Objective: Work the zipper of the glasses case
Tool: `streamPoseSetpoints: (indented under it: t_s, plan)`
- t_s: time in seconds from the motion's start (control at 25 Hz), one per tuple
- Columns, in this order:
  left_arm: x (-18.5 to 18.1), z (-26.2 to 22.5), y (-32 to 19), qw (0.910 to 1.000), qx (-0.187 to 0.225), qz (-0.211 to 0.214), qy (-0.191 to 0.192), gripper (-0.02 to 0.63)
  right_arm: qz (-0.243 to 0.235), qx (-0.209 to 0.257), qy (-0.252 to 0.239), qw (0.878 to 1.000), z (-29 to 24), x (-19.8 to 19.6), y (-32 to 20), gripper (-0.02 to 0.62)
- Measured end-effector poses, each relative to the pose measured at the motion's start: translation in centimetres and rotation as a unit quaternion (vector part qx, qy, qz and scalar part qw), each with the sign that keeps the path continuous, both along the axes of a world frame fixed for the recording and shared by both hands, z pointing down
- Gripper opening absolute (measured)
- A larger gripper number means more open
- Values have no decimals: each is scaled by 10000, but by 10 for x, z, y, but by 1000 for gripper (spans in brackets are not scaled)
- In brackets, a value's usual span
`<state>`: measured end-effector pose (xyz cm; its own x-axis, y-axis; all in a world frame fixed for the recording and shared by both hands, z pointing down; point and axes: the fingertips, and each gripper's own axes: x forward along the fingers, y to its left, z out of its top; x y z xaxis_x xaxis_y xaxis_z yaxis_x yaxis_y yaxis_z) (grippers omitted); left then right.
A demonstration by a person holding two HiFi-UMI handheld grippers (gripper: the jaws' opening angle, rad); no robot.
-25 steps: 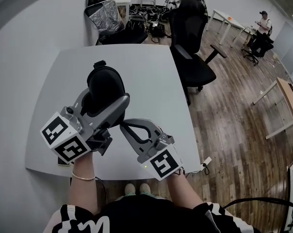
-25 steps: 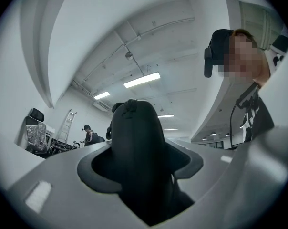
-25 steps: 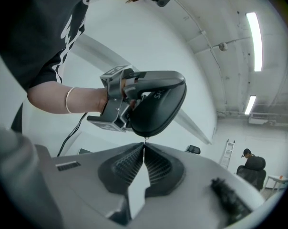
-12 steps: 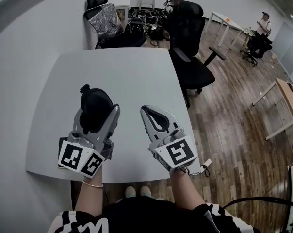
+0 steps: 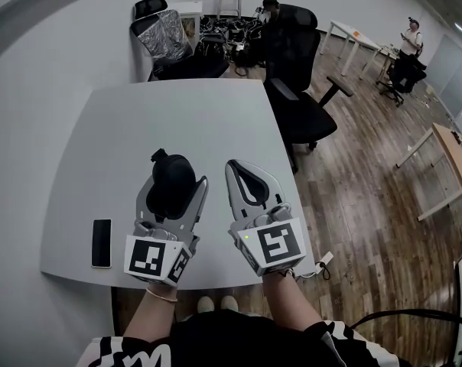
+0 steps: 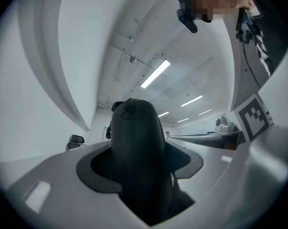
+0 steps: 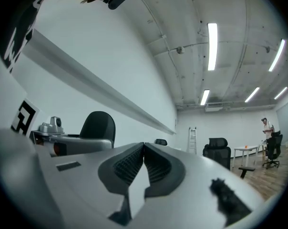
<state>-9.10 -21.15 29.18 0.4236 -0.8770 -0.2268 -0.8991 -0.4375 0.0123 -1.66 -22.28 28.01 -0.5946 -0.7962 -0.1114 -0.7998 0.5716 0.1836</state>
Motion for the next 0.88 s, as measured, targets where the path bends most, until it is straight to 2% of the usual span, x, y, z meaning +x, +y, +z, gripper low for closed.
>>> streamPoseSetpoints:
  t_s: [0.56,0.88]
  plan:
    - [-2,-8,-6,9998,11,-143,-150,288,-185,-107,-100,9997,-2,-4,3,6]
    - [-9,1,-1,9999,53,-79,-125,288,-176,-80,85,9998,7,-17,10,5]
